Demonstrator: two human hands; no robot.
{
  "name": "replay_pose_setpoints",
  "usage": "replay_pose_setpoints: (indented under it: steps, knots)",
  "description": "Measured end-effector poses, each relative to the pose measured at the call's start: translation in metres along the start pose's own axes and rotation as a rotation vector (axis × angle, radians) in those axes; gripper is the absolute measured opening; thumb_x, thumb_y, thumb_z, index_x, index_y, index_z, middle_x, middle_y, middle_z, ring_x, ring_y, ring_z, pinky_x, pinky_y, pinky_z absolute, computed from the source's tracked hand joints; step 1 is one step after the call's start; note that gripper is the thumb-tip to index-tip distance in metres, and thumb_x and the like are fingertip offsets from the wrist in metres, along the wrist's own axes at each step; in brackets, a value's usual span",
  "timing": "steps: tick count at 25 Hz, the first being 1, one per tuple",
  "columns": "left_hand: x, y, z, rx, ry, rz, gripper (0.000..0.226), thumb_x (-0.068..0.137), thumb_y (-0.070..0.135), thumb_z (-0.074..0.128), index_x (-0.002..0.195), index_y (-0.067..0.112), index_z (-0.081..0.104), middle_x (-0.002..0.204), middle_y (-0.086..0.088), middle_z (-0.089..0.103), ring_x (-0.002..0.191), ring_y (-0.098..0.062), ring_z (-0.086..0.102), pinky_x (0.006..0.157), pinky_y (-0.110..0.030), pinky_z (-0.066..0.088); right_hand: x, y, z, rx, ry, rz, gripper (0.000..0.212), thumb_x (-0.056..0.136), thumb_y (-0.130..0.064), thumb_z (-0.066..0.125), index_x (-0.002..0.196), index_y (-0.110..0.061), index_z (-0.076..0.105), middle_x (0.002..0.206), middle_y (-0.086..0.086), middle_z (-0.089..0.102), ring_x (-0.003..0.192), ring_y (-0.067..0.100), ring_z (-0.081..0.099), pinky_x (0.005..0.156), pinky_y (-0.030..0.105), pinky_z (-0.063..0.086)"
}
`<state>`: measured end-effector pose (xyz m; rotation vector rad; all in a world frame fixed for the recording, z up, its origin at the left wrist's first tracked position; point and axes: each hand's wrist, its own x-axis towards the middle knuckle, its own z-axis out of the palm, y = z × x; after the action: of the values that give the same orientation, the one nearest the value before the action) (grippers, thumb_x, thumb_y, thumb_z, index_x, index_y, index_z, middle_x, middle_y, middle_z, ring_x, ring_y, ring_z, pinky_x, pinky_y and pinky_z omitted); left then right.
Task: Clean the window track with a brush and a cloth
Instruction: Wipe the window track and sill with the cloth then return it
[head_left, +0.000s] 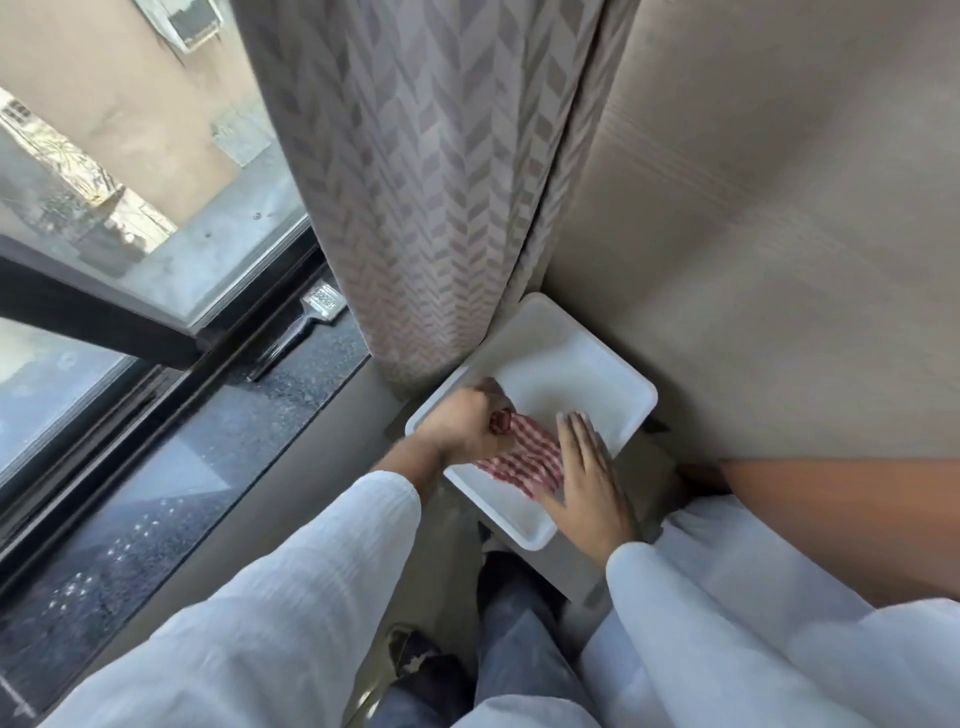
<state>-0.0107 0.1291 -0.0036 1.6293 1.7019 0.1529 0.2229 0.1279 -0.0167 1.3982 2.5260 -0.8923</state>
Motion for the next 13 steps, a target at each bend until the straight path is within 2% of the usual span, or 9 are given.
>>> replay_pose_setpoints:
  steps: [2, 3, 5, 6, 7, 8, 10, 11, 13]
  knots:
    - [-0.020, 0.012, -0.022, -0.096, 0.032, 0.037, 0.038, 0.074, 0.032, 0.072, 0.108, 0.015, 0.073, 0.110, -0.005, 0.071, 0.099, -0.023, 0.066, 0.088, -0.035, 0.055, 0.022, -0.020, -0.021, 0.224, -0.101, 0.030, 0.078, 0.090, -0.034, 0.077, 0.156, -0.015, 0.040, 0.157, 0.017, 0.052, 0.148, 0.034, 0.045, 0.119, 0.044, 0.041]
    - [-0.033, 0.014, -0.034, -0.154, 0.073, 0.024, 0.031, 0.070, 0.037, 0.068, 0.097, 0.023, 0.070, 0.094, 0.002, 0.071, 0.084, -0.018, 0.066, 0.076, -0.032, 0.054, 0.032, -0.033, -0.031, 0.334, -0.128, 0.044, 0.060, 0.088, -0.026, 0.080, 0.143, -0.020, 0.055, 0.136, 0.012, 0.069, 0.132, 0.031, 0.062, 0.107, 0.042, 0.052]
    - [-0.065, 0.010, -0.056, -0.284, 0.210, -0.018, 0.023, 0.065, 0.041, 0.063, 0.086, 0.032, 0.060, 0.074, 0.010, 0.065, 0.066, -0.008, 0.060, 0.062, -0.027, 0.048, 0.043, -0.059, -0.045, 0.470, -0.162, 0.031, 0.031, 0.090, -0.019, 0.078, 0.114, -0.037, 0.071, 0.099, -0.011, 0.080, 0.100, 0.014, 0.076, 0.085, 0.033, 0.063]
    - [-0.085, 0.005, -0.066, -0.359, 0.303, -0.041, 0.025, 0.065, 0.039, 0.066, 0.090, 0.034, 0.060, 0.077, 0.012, 0.067, 0.069, -0.003, 0.063, 0.064, -0.026, 0.050, 0.046, -0.075, -0.051, 0.525, -0.170, -0.004, 0.031, 0.092, -0.019, 0.077, 0.105, -0.046, 0.072, 0.093, -0.019, 0.080, 0.095, 0.007, 0.076, 0.077, 0.023, 0.062]
    - [-0.107, -0.001, -0.074, -0.451, 0.409, -0.063, 0.033, 0.069, 0.035, 0.071, 0.101, 0.034, 0.062, 0.088, 0.013, 0.071, 0.079, -0.001, 0.068, 0.071, -0.025, 0.054, 0.047, -0.095, -0.056, 0.613, -0.181, -0.027, 0.033, 0.094, -0.019, 0.077, 0.100, -0.052, 0.072, 0.092, -0.025, 0.079, 0.095, 0.003, 0.075, 0.072, 0.016, 0.059]
    - [-0.130, -0.007, -0.080, -0.550, 0.523, -0.085, 0.044, 0.073, 0.031, 0.076, 0.114, 0.035, 0.062, 0.103, 0.013, 0.074, 0.093, -0.001, 0.071, 0.080, -0.022, 0.057, 0.047, -0.118, -0.059, 0.698, -0.183, -0.046, 0.031, 0.094, -0.019, 0.077, 0.100, -0.050, 0.073, 0.093, -0.026, 0.079, 0.096, 0.002, 0.075, 0.071, 0.014, 0.058]
    - [-0.168, -0.014, -0.078, -0.733, 0.737, -0.167, 0.060, 0.079, 0.030, 0.084, 0.133, 0.035, 0.056, 0.119, 0.013, 0.073, 0.108, -0.003, 0.070, 0.091, -0.021, 0.058, 0.049, -0.157, -0.058, 0.889, -0.163, -0.072, 0.021, 0.093, -0.017, 0.079, 0.107, -0.033, 0.076, 0.096, -0.016, 0.082, 0.097, 0.006, 0.077, 0.073, 0.017, 0.058]
    - [-0.185, -0.017, -0.074, -0.808, 0.818, -0.226, 0.059, 0.080, 0.032, 0.085, 0.133, 0.035, 0.058, 0.119, 0.012, 0.074, 0.108, -0.004, 0.071, 0.094, -0.026, 0.060, 0.049, -0.180, -0.055, 0.961, -0.164, -0.085, 0.021, 0.091, -0.017, 0.080, 0.109, -0.028, 0.076, 0.097, -0.011, 0.083, 0.096, 0.007, 0.078, 0.075, 0.019, 0.058]
    - [-0.213, -0.027, -0.063, -0.917, 0.929, -0.323, 0.038, 0.084, 0.029, 0.082, 0.120, 0.029, 0.070, 0.108, 0.006, 0.079, 0.099, -0.011, 0.075, 0.092, -0.045, 0.063, 0.048, -0.222, -0.044, 0.989, -0.218, -0.146, 0.021, 0.089, -0.021, 0.082, 0.106, -0.032, 0.077, 0.099, -0.012, 0.084, 0.095, 0.006, 0.078, 0.076, 0.018, 0.059]
